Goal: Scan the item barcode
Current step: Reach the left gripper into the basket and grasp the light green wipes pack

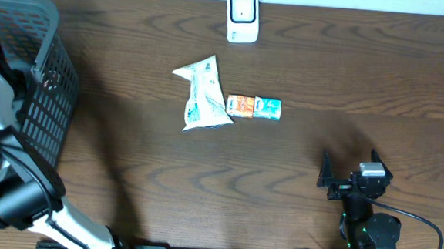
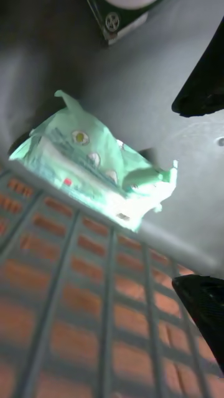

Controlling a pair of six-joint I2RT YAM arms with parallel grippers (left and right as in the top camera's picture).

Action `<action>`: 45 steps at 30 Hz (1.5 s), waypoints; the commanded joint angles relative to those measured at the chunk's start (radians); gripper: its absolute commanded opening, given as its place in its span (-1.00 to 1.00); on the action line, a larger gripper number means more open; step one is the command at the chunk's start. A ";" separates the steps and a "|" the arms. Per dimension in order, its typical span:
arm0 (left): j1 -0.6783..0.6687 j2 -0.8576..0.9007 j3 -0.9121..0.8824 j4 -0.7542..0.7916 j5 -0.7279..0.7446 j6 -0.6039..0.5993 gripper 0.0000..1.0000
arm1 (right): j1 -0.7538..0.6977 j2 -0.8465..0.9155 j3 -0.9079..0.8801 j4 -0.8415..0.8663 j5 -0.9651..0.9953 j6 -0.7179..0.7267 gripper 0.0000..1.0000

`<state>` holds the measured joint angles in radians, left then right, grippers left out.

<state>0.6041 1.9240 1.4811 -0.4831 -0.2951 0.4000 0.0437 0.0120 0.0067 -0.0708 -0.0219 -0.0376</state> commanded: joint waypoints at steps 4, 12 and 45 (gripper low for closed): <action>0.002 0.111 -0.005 0.068 -0.013 0.106 0.59 | -0.003 -0.005 -0.001 -0.005 0.005 -0.009 0.98; 0.013 0.169 -0.005 0.222 -0.001 0.124 0.58 | -0.003 -0.005 -0.001 -0.005 0.005 -0.009 0.99; 0.016 -0.322 -0.005 0.192 0.408 -0.296 -0.86 | -0.004 -0.005 -0.001 -0.005 0.005 -0.009 0.98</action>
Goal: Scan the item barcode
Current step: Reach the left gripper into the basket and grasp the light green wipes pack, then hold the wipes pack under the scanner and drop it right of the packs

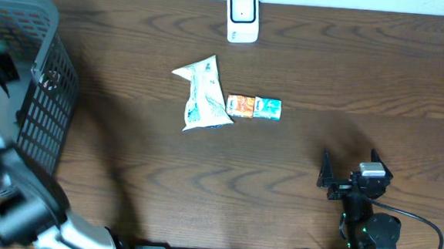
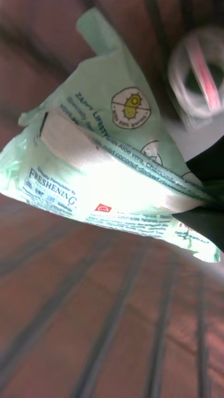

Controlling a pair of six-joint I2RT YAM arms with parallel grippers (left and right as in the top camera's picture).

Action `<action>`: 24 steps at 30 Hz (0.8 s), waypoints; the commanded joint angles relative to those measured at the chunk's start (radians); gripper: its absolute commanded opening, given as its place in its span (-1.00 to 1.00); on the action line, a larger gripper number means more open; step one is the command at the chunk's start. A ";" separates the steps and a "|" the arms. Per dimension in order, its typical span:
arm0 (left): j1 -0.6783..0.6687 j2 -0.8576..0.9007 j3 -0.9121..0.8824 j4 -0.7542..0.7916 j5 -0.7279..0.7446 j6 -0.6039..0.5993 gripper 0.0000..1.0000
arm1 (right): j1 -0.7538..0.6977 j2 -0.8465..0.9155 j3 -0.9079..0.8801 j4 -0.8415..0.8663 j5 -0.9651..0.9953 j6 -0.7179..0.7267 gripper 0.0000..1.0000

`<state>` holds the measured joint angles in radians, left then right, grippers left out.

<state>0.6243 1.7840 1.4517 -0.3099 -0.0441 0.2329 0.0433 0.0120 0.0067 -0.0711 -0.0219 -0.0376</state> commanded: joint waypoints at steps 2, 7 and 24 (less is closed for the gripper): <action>-0.004 -0.273 0.024 0.031 0.168 -0.224 -0.85 | -0.003 -0.005 -0.001 -0.004 0.005 -0.009 0.98; -0.019 -0.501 0.024 0.040 0.290 -0.650 -0.85 | -0.003 -0.005 -0.001 -0.004 0.005 -0.009 0.99; -0.948 -0.245 0.024 0.101 0.315 -0.789 -0.86 | -0.003 -0.005 -0.001 -0.004 0.005 -0.008 0.98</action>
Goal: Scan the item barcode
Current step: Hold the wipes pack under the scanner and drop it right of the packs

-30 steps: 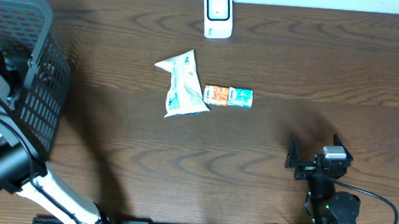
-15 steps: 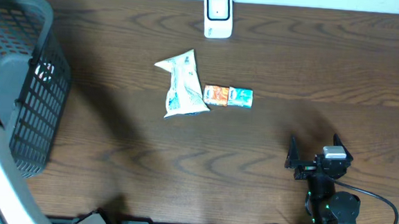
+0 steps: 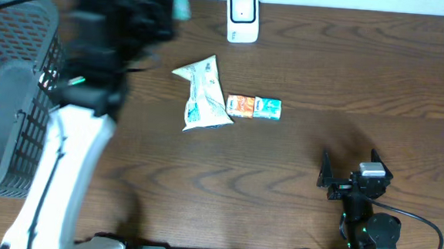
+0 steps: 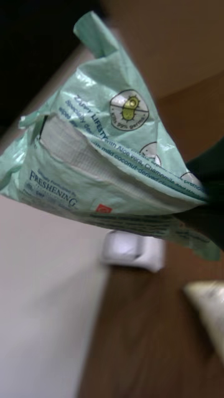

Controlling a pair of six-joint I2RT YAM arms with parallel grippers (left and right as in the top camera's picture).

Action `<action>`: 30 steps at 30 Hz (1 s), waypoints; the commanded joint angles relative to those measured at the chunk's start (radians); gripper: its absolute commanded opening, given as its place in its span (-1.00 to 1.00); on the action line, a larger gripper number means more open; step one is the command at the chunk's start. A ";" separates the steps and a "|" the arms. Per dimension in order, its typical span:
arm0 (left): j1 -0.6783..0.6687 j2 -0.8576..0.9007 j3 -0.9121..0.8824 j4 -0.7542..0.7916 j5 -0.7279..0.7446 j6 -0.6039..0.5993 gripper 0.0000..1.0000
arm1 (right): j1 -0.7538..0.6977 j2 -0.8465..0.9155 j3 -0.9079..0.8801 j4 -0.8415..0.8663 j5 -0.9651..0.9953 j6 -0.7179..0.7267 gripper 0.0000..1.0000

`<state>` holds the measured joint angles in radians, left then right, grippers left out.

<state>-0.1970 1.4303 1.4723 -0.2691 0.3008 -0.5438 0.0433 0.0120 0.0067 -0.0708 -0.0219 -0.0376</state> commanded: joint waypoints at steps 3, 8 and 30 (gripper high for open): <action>-0.237 0.238 0.003 0.157 -0.030 -0.014 -0.85 | -0.003 -0.005 -0.001 -0.005 0.005 -0.009 0.98; -0.369 0.442 0.003 0.365 -0.033 -0.019 -0.85 | -0.003 -0.005 -0.001 -0.005 0.005 -0.009 0.99; -0.329 0.423 0.004 0.539 -0.032 0.087 0.60 | -0.003 -0.005 -0.001 -0.005 0.005 -0.009 0.99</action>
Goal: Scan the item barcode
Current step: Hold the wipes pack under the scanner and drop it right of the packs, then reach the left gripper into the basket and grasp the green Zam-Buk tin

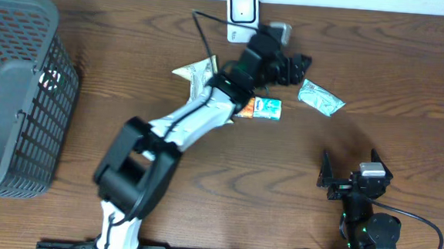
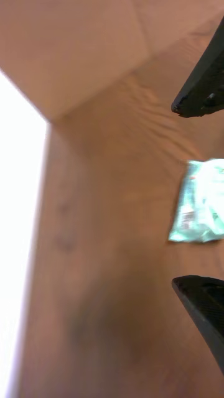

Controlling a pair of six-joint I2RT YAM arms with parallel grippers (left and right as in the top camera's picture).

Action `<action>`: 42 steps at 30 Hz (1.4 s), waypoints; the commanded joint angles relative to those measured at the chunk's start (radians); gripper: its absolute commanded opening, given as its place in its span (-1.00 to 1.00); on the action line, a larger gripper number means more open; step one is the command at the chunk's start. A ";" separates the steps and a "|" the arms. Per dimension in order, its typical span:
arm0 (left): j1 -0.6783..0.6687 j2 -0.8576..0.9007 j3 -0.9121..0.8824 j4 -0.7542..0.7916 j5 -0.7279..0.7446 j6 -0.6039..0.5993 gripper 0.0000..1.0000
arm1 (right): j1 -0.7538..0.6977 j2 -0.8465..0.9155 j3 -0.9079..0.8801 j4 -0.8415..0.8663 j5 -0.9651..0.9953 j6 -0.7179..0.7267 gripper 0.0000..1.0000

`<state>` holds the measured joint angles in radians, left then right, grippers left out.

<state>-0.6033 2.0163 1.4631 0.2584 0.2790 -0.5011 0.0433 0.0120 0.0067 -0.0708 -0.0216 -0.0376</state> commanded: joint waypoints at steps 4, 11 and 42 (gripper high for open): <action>0.230 -0.343 0.013 -0.064 -0.011 0.045 0.60 | -0.003 -0.005 -0.001 -0.005 0.004 -0.009 0.99; 0.641 -0.633 0.013 -0.159 -0.010 0.044 0.60 | -0.003 -0.005 -0.001 -0.005 0.004 -0.009 0.99; 1.277 -0.207 0.013 -0.777 -0.001 0.988 0.75 | -0.003 -0.005 -0.001 -0.005 0.004 -0.009 0.98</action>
<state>0.7380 1.7535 1.4757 -0.5224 0.2611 0.3519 0.0433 0.0120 0.0067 -0.0708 -0.0216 -0.0376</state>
